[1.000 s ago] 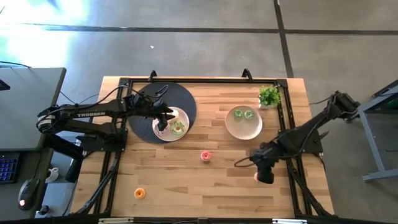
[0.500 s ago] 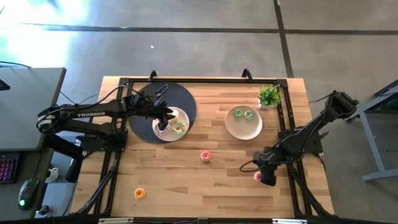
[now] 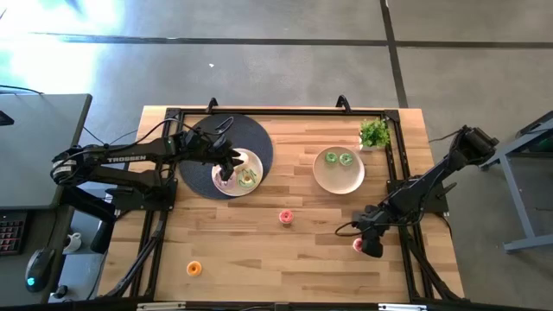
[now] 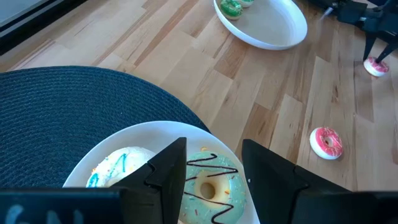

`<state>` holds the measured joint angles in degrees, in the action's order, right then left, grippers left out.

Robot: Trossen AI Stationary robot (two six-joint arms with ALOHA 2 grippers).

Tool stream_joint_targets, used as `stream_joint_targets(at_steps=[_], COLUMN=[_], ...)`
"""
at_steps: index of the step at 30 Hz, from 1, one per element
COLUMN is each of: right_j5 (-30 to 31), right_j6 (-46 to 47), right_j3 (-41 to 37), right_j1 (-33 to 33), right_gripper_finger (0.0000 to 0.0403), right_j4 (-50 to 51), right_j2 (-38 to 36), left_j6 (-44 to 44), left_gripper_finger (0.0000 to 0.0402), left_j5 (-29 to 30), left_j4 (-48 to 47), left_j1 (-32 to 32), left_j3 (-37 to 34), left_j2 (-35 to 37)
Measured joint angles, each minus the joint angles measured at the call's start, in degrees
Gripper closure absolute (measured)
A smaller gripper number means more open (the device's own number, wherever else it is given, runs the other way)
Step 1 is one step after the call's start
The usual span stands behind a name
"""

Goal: Pick & Place donuts
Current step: Put the right small pink donut on the right white plate

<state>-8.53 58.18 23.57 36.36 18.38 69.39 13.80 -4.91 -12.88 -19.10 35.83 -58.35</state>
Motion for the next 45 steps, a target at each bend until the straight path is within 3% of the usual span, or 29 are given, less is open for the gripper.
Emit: stream_joint_targets(at_steps=[5,7,14,19,22,25,30,33,36,41,45], right_j5=[0.2,2.71,21.8,40.71,44.91,43.68,33.41,32.92,33.08,24.63,24.99], right_j6=[0.78,0.08,-11.1,-14.05,-17.36,-18.42,-20.56,-24.04,-26.61,-30.05,-31.23], right_j3=[-0.02,-0.02,0.0,0.0,0.0,0.0,-0.13,-0.13,-0.13,-0.13,-0.11], right_j1=[-1.03,-2.17,-8.96,-16.75,-22.53,-28.86,-37.51,-39.8,-41.92,-45.0,-45.65], right_gripper_finger=[0.0386,0.0392,0.038,0.0395,0.0385,0.0381,0.0391,0.0387,0.0366,0.0314,0.0282], right_j4=[-4.7,-6.22,-8.37,-8.19,-8.28,-6.91,-4.23,-4.5,-4.08,-4.11,-4.73], right_j2=[-0.84,-1.46,-4.07,-5.55,-5.84,-5.4,-4.42,-4.42,-4.42,-4.42,-4.48], left_j6=[0.0,0.0,-0.03,-0.04,-0.03,-0.04,-0.04,-0.04,-0.04,-0.43,-2.04], left_gripper_finger=[0.0247,0.0247,0.0247,0.0247,0.0247,0.0247,0.0247,0.0247,0.0247,0.0247,0.0247], left_j5=[0.17,0.15,0.13,0.12,0.06,-0.07,-0.07,-0.07,-0.07,-0.05,-0.04], left_j4=[0.0,0.07,3.61,5.09,6.37,6.37,6.38,6.36,6.36,6.35,6.36], left_j1=[-0.01,-0.01,0.0,-0.01,0.01,-0.01,0.0,-0.01,-0.01,0.01,-0.01], left_j3=[0.0,0.0,0.0,0.02,0.03,0.04,0.04,0.04,0.04,0.04,0.04], left_j2=[0.0,0.0,0.0,0.0,0.0,0.0,0.0,0.0,0.0,0.0,0.0])
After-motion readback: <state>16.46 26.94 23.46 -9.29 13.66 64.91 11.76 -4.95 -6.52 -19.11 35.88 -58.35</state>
